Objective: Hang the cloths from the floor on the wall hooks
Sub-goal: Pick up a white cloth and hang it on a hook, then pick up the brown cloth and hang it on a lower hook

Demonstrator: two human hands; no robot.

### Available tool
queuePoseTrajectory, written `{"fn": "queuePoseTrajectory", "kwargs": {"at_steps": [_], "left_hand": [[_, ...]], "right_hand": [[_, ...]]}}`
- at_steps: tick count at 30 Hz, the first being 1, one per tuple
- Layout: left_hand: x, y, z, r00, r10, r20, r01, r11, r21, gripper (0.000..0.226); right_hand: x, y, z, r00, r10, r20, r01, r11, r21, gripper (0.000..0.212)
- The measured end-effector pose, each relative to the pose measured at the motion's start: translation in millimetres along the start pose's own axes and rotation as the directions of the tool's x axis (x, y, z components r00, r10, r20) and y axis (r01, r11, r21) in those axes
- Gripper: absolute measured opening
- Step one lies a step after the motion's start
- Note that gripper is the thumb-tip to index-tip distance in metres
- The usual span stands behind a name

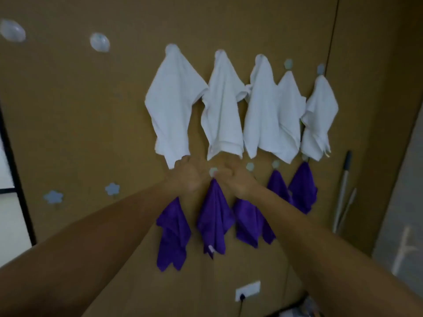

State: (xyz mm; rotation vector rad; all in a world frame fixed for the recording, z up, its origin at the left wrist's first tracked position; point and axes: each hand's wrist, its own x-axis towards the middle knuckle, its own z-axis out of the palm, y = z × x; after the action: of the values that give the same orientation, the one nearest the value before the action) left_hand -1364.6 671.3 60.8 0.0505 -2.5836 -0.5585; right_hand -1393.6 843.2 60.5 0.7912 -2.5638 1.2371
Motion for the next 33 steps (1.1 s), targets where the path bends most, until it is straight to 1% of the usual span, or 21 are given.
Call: {"fn": "queuePoseTrajectory", "kwargs": {"at_steps": [2, 4, 5, 6, 8, 10, 11, 12, 14, 16, 17, 19, 21, 22, 24, 26, 27, 30, 33], "left_hand": [[-21.0, 17.5, 26.0, 0.994, 0.007, 0.112, -0.003, 0.999, -0.035, 0.06], [-38.2, 41.0, 53.4, 0.966, 0.006, 0.259, 0.017, 0.996, -0.087, 0.057], [-42.3, 49.3, 62.6, 0.954, 0.015, 0.3, 0.013, 0.996, -0.09, 0.061], [-48.8, 61.3, 75.3, 0.946, 0.013, 0.325, 0.011, 0.997, -0.071, 0.063], [-63.8, 95.5, 110.0, 0.932, 0.006, 0.363, 0.007, 0.999, -0.035, 0.064], [-80.3, 136.7, 148.8, 0.907, 0.039, 0.42, -0.025, 0.999, -0.038, 0.068], [-89.8, 159.4, 169.1, 0.891, 0.058, 0.451, -0.043, 0.998, -0.043, 0.069], [-100.0, 182.0, 189.9, 0.87, 0.077, 0.487, -0.059, 0.997, -0.052, 0.07], [-124.2, 230.4, 230.7, 0.809, 0.13, 0.574, -0.101, 0.992, -0.082, 0.073], [-152.4, 276.8, 269.6, 0.734, 0.178, 0.655, -0.124, 0.984, -0.13, 0.075], [-166.4, 297.2, 289.5, 0.694, 0.213, 0.688, -0.137, 0.977, -0.164, 0.071], [-193.5, 333.8, 326.2, 0.619, 0.288, 0.73, -0.178, 0.957, -0.227, 0.054], [-218.2, 364.1, 355.9, 0.561, 0.324, 0.762, -0.196, 0.946, -0.258, 0.037], [-230.2, 375.5, 371.2, 0.527, 0.337, 0.78, -0.199, 0.941, -0.272, 0.035], [-250.7, 392.0, 400.7, 0.478, 0.358, 0.802, -0.213, 0.933, -0.289, 0.04], [-262.7, 402.8, 431.3, 0.463, 0.349, 0.815, -0.24, 0.934, -0.264, 0.047], [-265.8, 406.4, 448.2, 0.446, 0.333, 0.831, -0.242, 0.939, -0.246, 0.05], [-271.3, 410.2, 504.4, 0.368, 0.251, 0.895, -0.209, 0.961, -0.183, 0.062], [-280.1, 405.7, 562.7, 0.318, 0.204, 0.926, -0.178, 0.972, -0.152, 0.066]], "right_hand": [[-38.1, 21.7, -14.6, 0.999, 0.038, 0.017, -0.038, 0.999, -0.037, 0.035], [-74.6, 48.1, -36.4, 0.989, 0.145, 0.007, -0.144, 0.985, -0.095, 0.043], [-86.0, 57.5, -44.2, 0.983, 0.186, 0.003, -0.184, 0.975, -0.123, 0.046], [-99.8, 70.4, -51.3, 0.976, 0.216, 0.001, -0.214, 0.966, -0.145, 0.045], [-137.3, 101.7, -73.3, 0.956, 0.294, -0.013, -0.292, 0.943, -0.159, 0.032], [-178.1, 140.1, -95.8, 0.924, 0.382, -0.013, -0.379, 0.911, -0.159, 0.036], [-199.7, 159.8, -108.6, 0.903, 0.431, -0.007, -0.425, 0.888, -0.174, 0.042], [-221.7, 180.8, -121.8, 0.878, 0.479, -0.004, -0.471, 0.862, -0.189, 0.043], [-269.2, 220.7, -150.7, 0.823, 0.568, -0.002, -0.555, 0.803, -0.218, 0.027], [-316.5, 256.4, -179.2, 0.775, 0.632, -0.008, -0.614, 0.75, -0.246, 0.025], [-339.8, 272.3, -191.9, 0.751, 0.66, -0.017, -0.643, 0.726, -0.244, 0.028], [-381.8, 301.4, -213.2, 0.704, 0.71, -0.032, -0.695, 0.679, -0.237, 0.035], [-413.3, 331.9, -229.1, 0.643, 0.766, -0.019, -0.75, 0.624, -0.221, 0.036], [-426.1, 346.4, -234.2, 0.618, 0.786, -0.005, -0.769, 0.603, -0.211, 0.034], [-446.1, 372.9, -240.3, 0.581, 0.814, 0.005, -0.803, 0.574, -0.158, 0.035], [-461.8, 399.8, -240.3, 0.548, 0.837, 0.01, -0.831, 0.545, -0.111, 0.039], [-468.6, 413.0, -238.5, 0.526, 0.85, 0.023, -0.843, 0.525, -0.115, 0.041], [-487.3, 462.4, -226.3, 0.46, 0.884, 0.081, -0.871, 0.467, -0.155, 0.046], [-502.0, 515.1, -209.4, 0.342, 0.928, 0.146, -0.911, 0.366, -0.191, 0.051]]}}
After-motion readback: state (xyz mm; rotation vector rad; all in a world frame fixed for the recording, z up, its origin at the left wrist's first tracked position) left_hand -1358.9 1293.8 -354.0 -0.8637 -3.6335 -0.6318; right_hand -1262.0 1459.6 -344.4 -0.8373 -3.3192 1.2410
